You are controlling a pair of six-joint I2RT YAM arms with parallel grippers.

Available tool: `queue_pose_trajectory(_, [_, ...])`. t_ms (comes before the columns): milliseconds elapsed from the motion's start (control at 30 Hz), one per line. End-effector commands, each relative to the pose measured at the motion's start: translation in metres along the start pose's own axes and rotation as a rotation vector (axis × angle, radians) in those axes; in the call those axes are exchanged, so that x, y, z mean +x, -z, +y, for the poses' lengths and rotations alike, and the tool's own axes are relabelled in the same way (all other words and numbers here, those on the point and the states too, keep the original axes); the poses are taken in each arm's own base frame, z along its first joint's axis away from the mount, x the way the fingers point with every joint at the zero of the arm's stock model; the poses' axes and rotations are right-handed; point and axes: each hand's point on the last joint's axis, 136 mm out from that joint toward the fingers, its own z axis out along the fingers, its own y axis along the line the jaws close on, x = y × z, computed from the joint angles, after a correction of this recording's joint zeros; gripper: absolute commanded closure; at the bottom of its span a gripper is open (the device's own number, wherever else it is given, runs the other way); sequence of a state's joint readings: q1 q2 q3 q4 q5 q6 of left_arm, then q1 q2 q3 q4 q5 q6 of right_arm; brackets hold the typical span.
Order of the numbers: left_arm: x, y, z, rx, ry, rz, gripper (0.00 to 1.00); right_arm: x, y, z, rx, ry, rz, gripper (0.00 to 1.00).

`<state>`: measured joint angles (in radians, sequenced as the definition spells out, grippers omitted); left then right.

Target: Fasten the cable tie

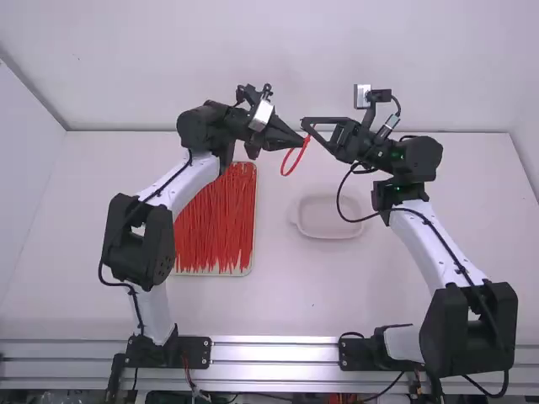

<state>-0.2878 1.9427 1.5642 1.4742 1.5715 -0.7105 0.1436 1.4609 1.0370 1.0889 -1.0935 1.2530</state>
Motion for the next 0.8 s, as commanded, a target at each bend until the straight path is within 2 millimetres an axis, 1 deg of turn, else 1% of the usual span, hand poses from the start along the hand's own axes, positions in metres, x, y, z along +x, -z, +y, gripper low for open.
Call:
queue_pose_trajectory(0, [-0.009,-0.001,-0.001,-0.010,-0.019,-0.012,0.98,-0.003,-0.002,0.005,-0.013,0.043,0.010,1.00])
queue_pose_trajectory(367, [-0.008,-0.002,0.000,-0.011,0.002,-0.014,0.99,-0.005,-0.003,0.005,-0.012,0.071,-0.004,1.00])
queue_pose_trajectory(600, [0.000,-0.006,0.004,0.000,0.116,-0.013,0.98,-0.015,-0.002,0.003,0.008,0.097,-0.059,1.00])
queue_pose_trajectory(700, [0.003,-0.006,0.004,0.002,0.139,-0.013,0.98,-0.019,-0.002,0.003,0.010,0.110,-0.079,1.00])
queue_pose_trajectory(767, [0.005,-0.006,0.003,0.002,0.123,-0.012,0.98,-0.020,-0.002,0.003,0.013,0.111,-0.086,1.00])
